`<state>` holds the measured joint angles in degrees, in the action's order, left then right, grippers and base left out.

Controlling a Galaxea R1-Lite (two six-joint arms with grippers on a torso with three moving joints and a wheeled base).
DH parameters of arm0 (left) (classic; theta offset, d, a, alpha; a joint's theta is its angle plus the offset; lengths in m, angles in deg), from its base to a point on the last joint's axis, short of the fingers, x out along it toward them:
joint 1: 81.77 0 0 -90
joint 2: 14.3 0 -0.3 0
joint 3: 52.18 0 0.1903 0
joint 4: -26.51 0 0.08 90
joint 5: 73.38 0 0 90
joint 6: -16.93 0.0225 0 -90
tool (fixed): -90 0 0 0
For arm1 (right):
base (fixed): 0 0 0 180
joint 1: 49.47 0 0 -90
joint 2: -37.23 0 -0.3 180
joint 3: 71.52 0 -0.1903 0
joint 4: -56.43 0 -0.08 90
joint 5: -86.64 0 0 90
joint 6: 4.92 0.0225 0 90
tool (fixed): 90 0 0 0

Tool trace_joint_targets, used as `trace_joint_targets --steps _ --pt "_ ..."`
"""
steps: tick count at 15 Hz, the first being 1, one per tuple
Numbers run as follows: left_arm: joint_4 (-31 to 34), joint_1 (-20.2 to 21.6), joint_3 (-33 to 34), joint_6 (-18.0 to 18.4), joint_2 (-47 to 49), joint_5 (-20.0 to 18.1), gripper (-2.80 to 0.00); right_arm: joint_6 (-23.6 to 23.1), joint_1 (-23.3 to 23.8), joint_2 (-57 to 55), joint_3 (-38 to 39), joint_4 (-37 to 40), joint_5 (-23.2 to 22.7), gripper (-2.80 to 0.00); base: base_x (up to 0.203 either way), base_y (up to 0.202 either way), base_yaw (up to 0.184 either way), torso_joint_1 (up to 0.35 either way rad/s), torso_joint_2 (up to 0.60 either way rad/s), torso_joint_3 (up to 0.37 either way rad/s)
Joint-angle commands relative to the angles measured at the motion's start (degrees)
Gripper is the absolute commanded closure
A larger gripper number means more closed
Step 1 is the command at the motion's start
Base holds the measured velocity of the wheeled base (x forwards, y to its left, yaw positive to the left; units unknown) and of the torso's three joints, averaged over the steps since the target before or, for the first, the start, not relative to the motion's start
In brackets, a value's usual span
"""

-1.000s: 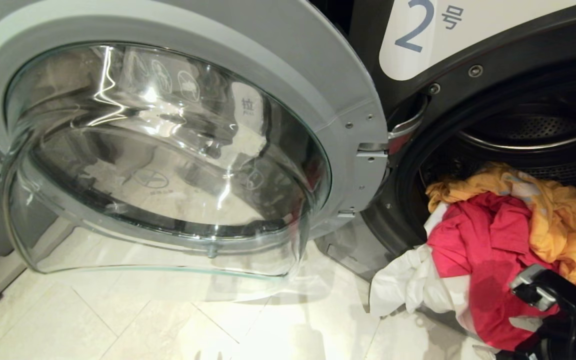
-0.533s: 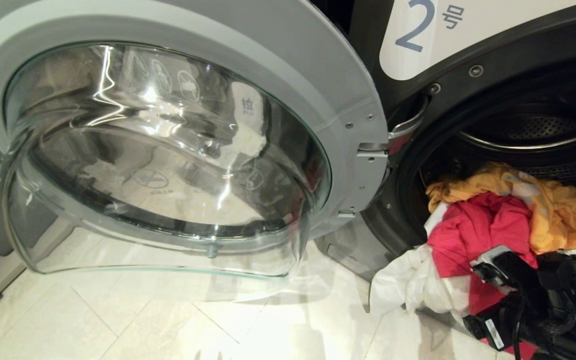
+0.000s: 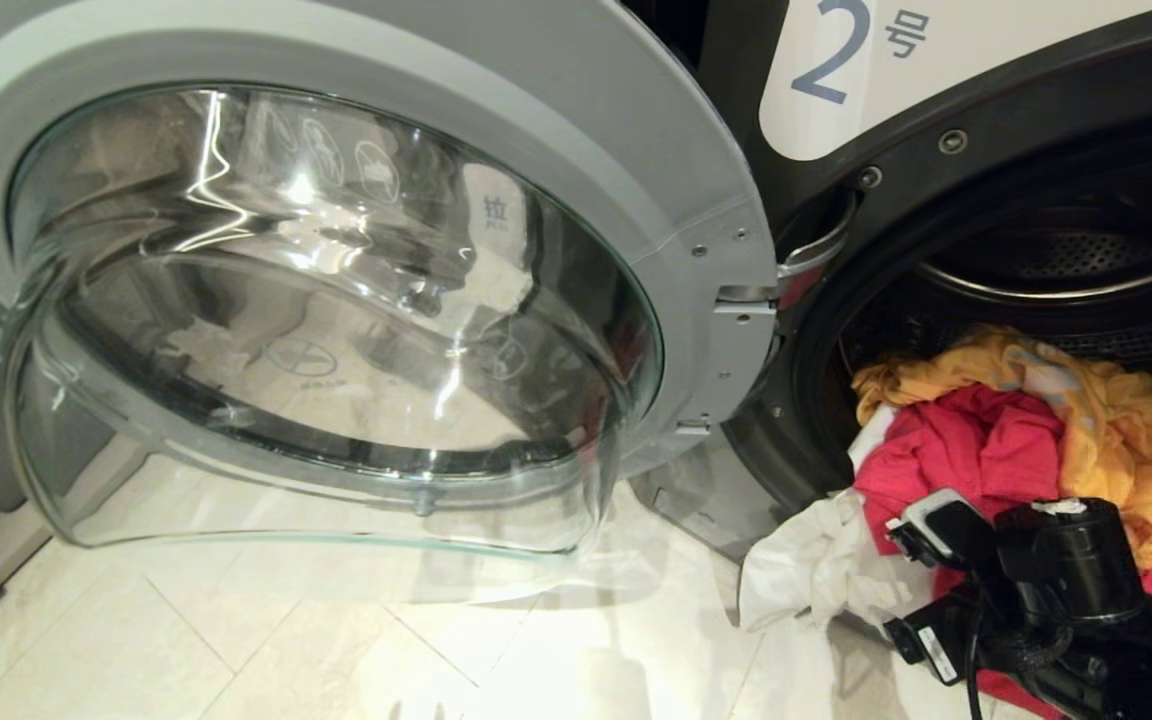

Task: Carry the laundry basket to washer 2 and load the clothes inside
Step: Place the clothes into the washing machine

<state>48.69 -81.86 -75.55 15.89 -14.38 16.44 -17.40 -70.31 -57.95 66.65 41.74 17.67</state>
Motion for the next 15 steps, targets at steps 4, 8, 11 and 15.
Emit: trace_joint_targets --steps 4,8,11,15 --pt "-0.05 0.01 0.44 -0.02 0.07 0.01 0.00 1.59 0.38 -3.23 -2.28 -0.35 3.93 -2.80 0.000 0.000 0.000 0.000 0.00 0.000" --pt "-0.05 0.01 0.44 -0.02 0.07 0.01 0.00 2.45 1.24 -5.23 -5.99 -0.30 6.65 -2.80 0.000 0.000 0.000 0.000 0.00 0.000" --pt "-0.05 0.01 0.44 -0.02 0.07 0.01 0.00 2.55 1.56 -6.34 -7.56 -0.35 8.15 -2.80 0.000 0.000 0.000 0.000 0.00 0.000" --pt "-0.05 0.01 0.44 -0.02 0.07 0.01 0.00 2.64 1.85 -6.04 -6.97 -0.35 8.15 -2.80 0.000 0.000 0.000 0.000 0.00 0.000"
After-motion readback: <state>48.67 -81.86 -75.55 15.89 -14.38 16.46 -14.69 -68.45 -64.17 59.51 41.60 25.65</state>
